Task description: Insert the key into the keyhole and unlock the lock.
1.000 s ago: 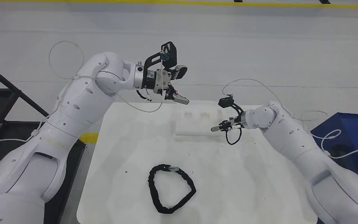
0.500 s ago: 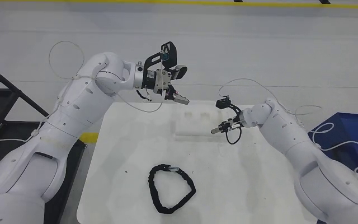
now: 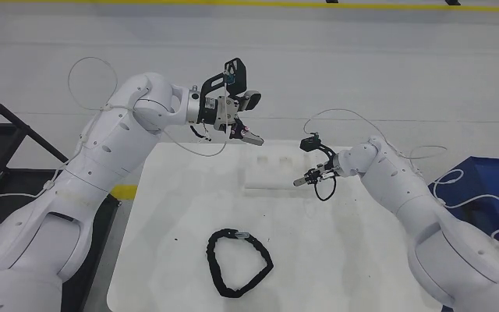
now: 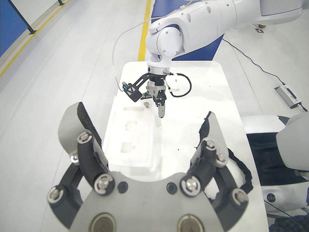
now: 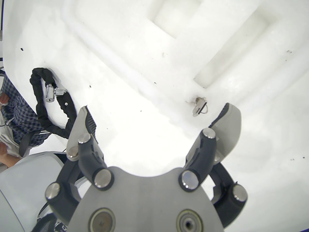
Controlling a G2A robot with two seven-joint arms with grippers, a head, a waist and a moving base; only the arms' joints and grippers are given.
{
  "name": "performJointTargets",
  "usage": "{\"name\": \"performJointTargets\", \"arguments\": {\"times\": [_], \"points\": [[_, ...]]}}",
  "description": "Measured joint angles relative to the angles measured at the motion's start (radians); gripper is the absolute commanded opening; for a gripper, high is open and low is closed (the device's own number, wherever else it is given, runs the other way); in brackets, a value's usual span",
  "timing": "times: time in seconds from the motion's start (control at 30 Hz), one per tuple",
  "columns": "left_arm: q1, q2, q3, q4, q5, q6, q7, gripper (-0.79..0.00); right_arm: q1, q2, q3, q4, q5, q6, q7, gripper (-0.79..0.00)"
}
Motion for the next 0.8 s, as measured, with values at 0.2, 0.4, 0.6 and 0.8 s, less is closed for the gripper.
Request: {"name": "performJointTargets", "arguments": {"times": [0.2, 0.4, 0.6, 0.8], "points": [[0.000, 0.000, 0.000, 0.000, 0.000, 0.000, 0.000, 0.000, -0.004, 0.001, -0.001, -0.006, -0.009, 0.009, -0.009, 0.000], [0.000, 0.000, 0.000, 0.000, 0.000, 0.000, 0.000, 0.000, -0.003, 0.009, -0.003, -0.060, -0.094, 0.071, -0.060, 0.000], [0.000, 0.000, 0.000, 0.000, 0.000, 0.000, 0.000, 0.000, -0.005, 0.016, 0.000, -0.088, -0.155, 0.105, -0.075, 0.000], [0.000, 0.000, 0.000, 0.000, 0.000, 0.000, 0.000, 0.000, -0.008, 0.022, 0.008, -0.100, -0.188, 0.120, -0.055, -0.394]]}}
